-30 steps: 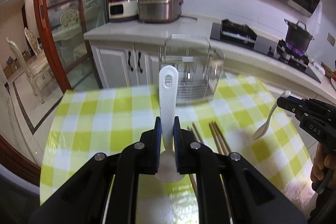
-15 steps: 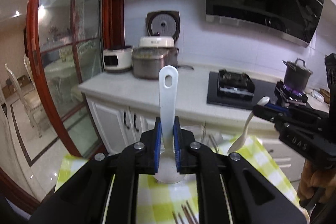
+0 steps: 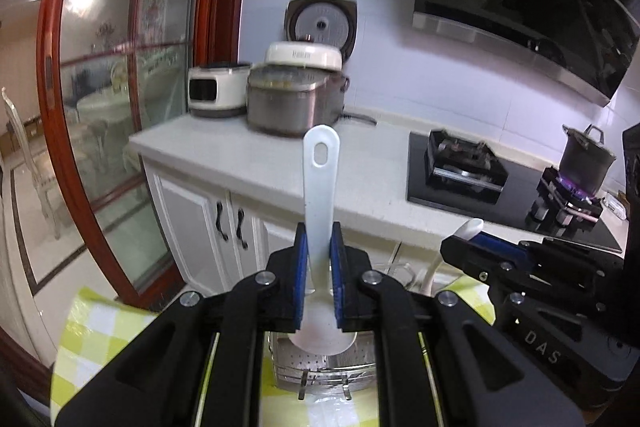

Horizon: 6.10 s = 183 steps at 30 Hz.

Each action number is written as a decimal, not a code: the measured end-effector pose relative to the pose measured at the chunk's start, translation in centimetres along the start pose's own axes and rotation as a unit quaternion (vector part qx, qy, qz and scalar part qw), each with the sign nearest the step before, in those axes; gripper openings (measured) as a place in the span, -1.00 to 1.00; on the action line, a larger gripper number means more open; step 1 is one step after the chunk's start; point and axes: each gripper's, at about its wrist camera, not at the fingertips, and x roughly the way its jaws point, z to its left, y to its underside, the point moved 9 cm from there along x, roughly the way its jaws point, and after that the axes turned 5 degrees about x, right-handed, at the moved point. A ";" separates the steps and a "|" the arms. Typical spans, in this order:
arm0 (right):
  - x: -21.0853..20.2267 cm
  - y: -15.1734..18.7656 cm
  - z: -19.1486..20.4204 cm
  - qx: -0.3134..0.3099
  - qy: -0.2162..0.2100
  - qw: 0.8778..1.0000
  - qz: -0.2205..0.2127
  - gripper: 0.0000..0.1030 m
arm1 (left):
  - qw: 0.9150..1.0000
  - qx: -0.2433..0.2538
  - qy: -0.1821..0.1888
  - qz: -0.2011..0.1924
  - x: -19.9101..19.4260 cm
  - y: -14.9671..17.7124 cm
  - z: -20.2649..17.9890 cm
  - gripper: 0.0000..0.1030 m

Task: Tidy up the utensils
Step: 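Carry both spoons to the wire rack and drop them in, opening both tools, then return both tools to the chopsticks and grasp one chopstick with each tool, then lift the chopsticks upright and lower them into the wire rack with both tools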

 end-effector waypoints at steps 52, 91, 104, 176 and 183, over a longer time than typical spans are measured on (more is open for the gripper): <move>-6.3 27.9 -5.7 0.055 0.126 0.980 0.147 0.63 | 0.969 -0.008 0.003 0.246 -7.4 31.8 -2.8 -0.49; -3.0 28.4 -1.9 0.028 0.082 0.979 0.183 -0.62 | 0.969 -0.011 -0.041 0.245 -8.0 31.9 0.2 -0.87; -5.5 26.7 -2.4 0.047 0.060 0.985 0.156 -0.81 | 0.975 -0.016 -0.042 0.220 -9.4 29.7 0.3 -0.87; -8.8 -4.7 0.3 0.007 0.020 0.996 -0.084 -0.83 | 0.995 -0.018 -0.023 -0.099 -8.6 -3.8 0.1 -0.87; -4.8 -3.5 1.3 0.017 -0.003 0.998 -0.065 -0.83 | 0.993 -0.058 -0.024 -0.101 -6.0 -3.0 2.0 -0.87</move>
